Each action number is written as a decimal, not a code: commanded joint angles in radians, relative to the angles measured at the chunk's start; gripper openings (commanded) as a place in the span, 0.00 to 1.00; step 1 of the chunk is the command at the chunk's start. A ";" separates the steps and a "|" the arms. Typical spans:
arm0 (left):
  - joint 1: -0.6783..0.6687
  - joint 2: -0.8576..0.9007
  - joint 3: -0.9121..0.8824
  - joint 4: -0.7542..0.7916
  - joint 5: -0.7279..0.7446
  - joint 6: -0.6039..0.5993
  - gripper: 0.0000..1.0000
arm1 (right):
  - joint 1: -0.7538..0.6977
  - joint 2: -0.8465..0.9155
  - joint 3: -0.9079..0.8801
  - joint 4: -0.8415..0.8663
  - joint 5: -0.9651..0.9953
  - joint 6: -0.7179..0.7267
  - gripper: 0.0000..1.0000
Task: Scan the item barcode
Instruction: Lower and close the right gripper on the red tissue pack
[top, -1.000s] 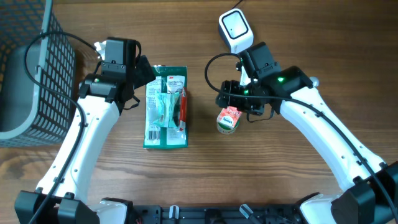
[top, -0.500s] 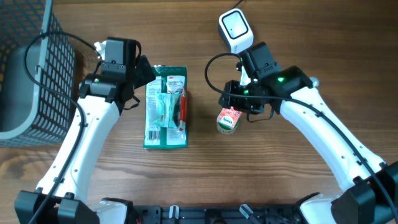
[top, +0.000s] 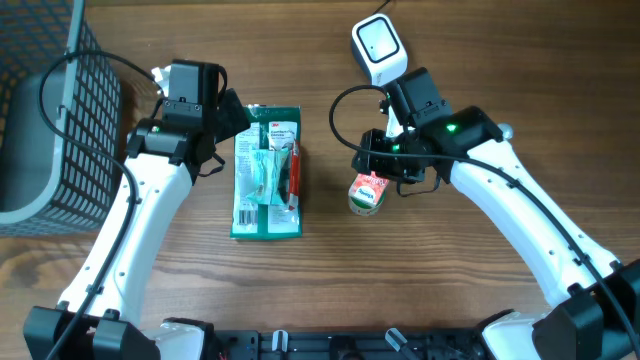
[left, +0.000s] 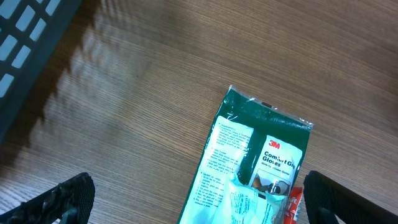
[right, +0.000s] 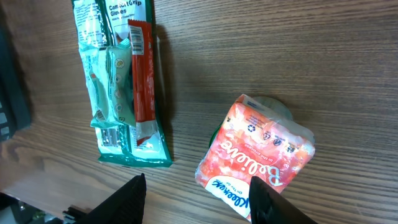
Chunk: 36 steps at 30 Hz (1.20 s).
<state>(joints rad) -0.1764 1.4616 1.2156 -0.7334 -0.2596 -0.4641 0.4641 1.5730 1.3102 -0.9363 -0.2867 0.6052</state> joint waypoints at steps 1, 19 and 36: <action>0.005 0.005 -0.003 0.003 0.002 0.016 1.00 | 0.005 0.007 -0.010 0.002 0.009 0.001 0.53; 0.005 0.005 -0.003 0.003 0.002 0.015 1.00 | 0.024 0.007 -0.010 -0.077 0.150 0.106 0.51; 0.005 0.005 -0.003 0.003 0.002 0.016 1.00 | 0.024 0.007 -0.082 -0.060 0.155 0.139 0.48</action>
<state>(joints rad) -0.1764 1.4616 1.2156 -0.7334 -0.2596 -0.4641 0.4858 1.5730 1.2324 -1.0065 -0.1444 0.7303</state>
